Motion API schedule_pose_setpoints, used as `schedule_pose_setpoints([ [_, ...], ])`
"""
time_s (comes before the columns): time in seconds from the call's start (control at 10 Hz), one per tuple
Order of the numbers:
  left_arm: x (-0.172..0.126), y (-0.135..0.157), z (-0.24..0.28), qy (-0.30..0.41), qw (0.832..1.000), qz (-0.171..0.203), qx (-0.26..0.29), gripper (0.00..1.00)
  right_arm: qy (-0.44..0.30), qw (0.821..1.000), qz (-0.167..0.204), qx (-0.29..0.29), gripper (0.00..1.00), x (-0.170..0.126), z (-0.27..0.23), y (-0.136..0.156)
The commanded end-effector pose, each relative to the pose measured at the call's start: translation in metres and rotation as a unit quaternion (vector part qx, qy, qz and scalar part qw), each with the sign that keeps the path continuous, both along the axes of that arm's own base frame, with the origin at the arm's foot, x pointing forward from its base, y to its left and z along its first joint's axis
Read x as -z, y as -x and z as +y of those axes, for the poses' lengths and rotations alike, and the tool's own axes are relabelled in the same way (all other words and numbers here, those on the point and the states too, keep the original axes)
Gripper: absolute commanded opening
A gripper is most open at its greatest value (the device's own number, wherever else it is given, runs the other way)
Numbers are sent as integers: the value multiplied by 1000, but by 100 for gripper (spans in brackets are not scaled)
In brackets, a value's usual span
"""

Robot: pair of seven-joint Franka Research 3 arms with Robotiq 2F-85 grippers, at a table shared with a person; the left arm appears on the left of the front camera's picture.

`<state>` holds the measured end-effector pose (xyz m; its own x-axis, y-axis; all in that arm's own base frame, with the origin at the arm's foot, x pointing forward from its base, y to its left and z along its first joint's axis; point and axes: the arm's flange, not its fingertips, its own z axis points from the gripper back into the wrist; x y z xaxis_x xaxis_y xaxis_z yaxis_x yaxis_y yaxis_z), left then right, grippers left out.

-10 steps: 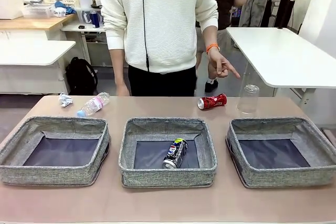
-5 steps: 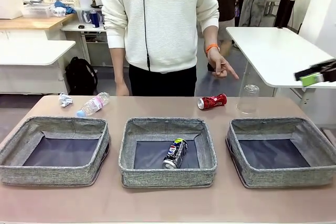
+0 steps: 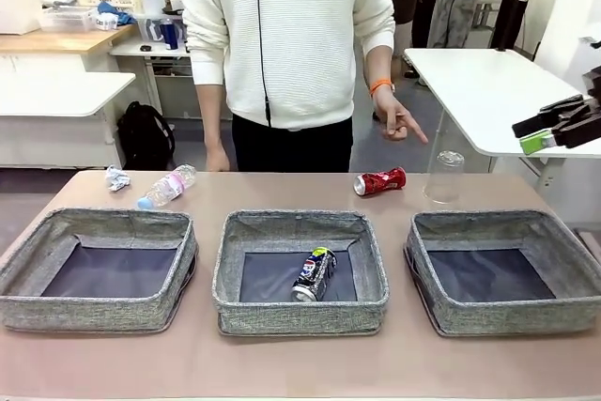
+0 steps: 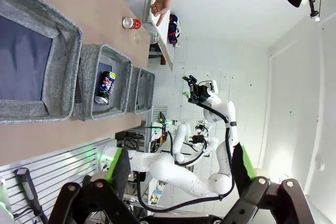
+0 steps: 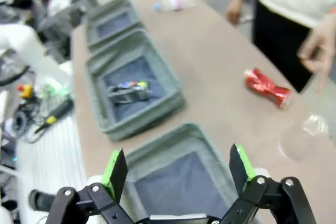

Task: Sort the waste into the appropriate baskets.
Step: Pick up the waste item pointed out by the person.

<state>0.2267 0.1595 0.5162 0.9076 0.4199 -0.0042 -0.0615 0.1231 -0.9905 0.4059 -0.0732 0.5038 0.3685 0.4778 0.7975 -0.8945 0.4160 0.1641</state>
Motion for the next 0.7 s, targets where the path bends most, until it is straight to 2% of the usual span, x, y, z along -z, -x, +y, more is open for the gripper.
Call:
schedule_pose_setpoints([
  [0.0,-1,1,1,3,1000,-14,1,100,56,996,-57,38,100,24,-22,-41],
  [0.1,-1,1,1,3,1000,-14,1,100,16,995,-94,-7,100,45,-48,-68],
  [0.3,-1,1,1,3,1000,-14,1,100,-52,987,-146,-49,100,94,-103,-114],
  [0.5,-1,1,1,3,1000,-14,1,100,-50,985,-161,-19,100,141,-122,-138],
  [0.6,-1,1,1,3,1000,-14,1,100,-64,992,-112,-6,100,158,-115,-149],
])
